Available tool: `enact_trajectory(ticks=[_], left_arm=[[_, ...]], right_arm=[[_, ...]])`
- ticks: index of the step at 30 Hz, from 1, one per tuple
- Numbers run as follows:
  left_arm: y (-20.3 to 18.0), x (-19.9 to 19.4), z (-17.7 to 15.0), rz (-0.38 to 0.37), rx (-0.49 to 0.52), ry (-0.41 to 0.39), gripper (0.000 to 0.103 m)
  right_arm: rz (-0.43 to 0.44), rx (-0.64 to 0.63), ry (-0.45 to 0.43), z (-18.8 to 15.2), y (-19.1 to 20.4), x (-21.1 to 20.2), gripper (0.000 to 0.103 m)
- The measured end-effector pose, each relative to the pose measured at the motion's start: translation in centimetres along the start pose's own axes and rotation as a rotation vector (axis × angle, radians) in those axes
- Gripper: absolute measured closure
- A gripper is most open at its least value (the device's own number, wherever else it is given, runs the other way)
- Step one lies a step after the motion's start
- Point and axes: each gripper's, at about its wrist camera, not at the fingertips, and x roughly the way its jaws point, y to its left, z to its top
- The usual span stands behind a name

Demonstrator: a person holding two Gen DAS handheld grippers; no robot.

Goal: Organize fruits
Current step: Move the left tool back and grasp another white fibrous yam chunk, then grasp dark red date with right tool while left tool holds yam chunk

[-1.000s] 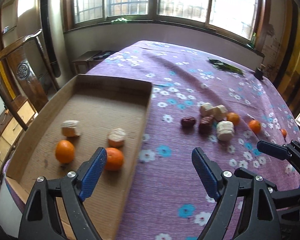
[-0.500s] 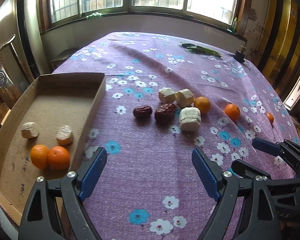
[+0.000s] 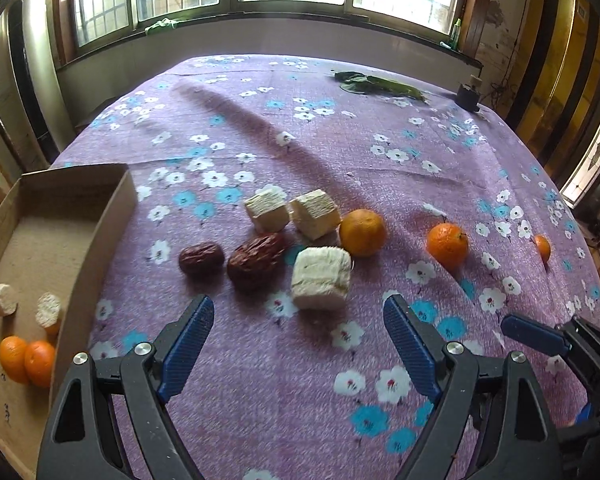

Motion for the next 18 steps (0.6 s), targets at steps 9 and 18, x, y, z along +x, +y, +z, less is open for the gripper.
enact_trajectory(ticks=[9,18], left_arm=[[-1.2,2.3,0.8,0.016,0.042,0.011,0.043],[0.4,0.6,-0.6,-0.036,0.024,0.023,0.069]], right_arm=[[0.006,0.031,0.004,0.0,-1.3,0.2,0.029],[0.028,0.034,0.019,-0.2,-1.1,0.6,0.029]])
